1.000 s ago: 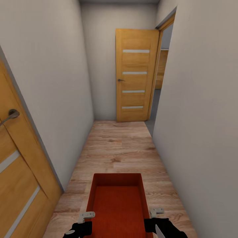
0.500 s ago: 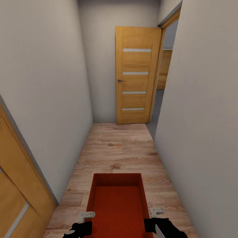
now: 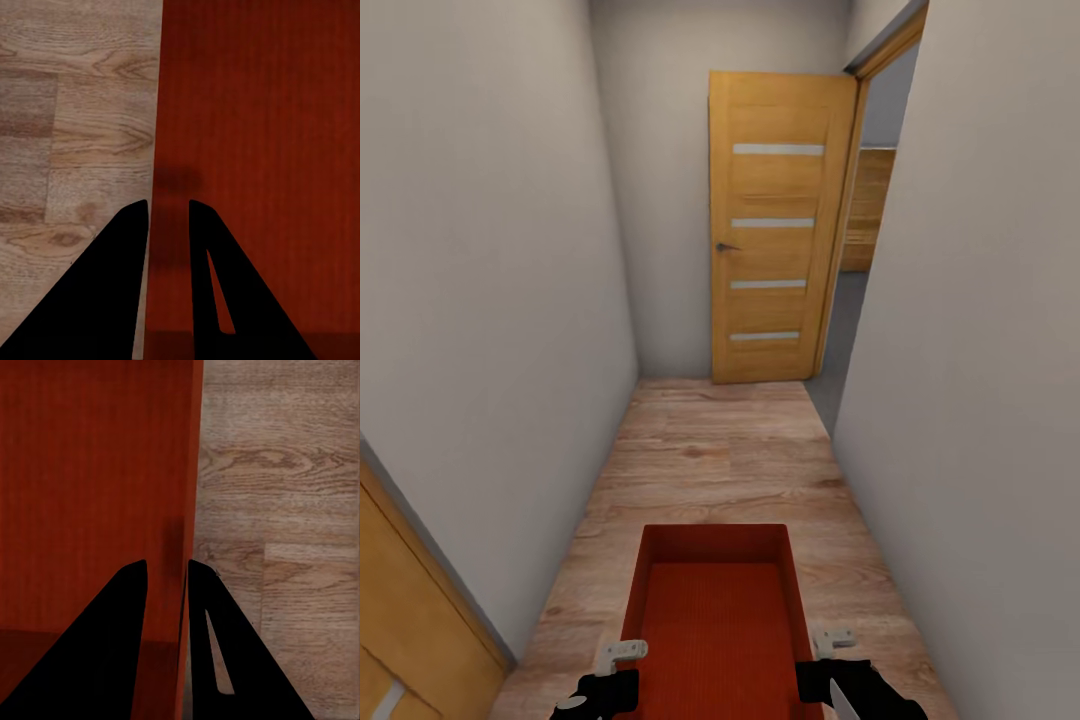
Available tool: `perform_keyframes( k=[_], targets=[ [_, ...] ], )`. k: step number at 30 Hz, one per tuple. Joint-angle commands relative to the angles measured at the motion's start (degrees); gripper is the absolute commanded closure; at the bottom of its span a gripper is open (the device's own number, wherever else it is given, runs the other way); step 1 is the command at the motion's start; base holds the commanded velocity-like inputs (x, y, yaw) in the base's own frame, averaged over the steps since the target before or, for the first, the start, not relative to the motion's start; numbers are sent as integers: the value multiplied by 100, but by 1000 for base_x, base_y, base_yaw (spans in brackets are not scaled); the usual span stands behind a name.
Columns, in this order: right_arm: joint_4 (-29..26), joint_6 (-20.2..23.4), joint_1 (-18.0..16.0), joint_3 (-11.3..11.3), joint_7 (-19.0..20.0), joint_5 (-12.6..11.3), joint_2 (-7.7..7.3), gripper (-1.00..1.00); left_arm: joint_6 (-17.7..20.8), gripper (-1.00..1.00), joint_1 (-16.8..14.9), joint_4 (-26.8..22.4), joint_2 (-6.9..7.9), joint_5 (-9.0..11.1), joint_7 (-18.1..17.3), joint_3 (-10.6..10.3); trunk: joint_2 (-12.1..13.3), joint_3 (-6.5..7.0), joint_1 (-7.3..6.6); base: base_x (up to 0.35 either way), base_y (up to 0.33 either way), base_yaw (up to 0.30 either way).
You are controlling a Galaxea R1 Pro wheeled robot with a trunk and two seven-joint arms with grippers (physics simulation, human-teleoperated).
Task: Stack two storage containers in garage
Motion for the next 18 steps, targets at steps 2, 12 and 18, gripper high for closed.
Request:
perform_keyframes(
  k=[2, 12, 18],
  targets=[
    [-26, 33, -3, 194, 83, -93, -199, 100, 17, 100, -7, 25, 4, -29, -112, -10, -3, -5, 3, 342, 0, 0],
    [-26, 33, -1, 194, 83, -91, -199, 100, 17, 100, -7, 24, 4, -29, -112, -10, -3, -5, 3, 342, 0, 0],
    [-26, 33, 1, 189, 83, -91, -199, 100, 17, 100, -7, 27, 4, -29, -112, -10, -3, -5, 3, 342, 0, 0]
  ],
)
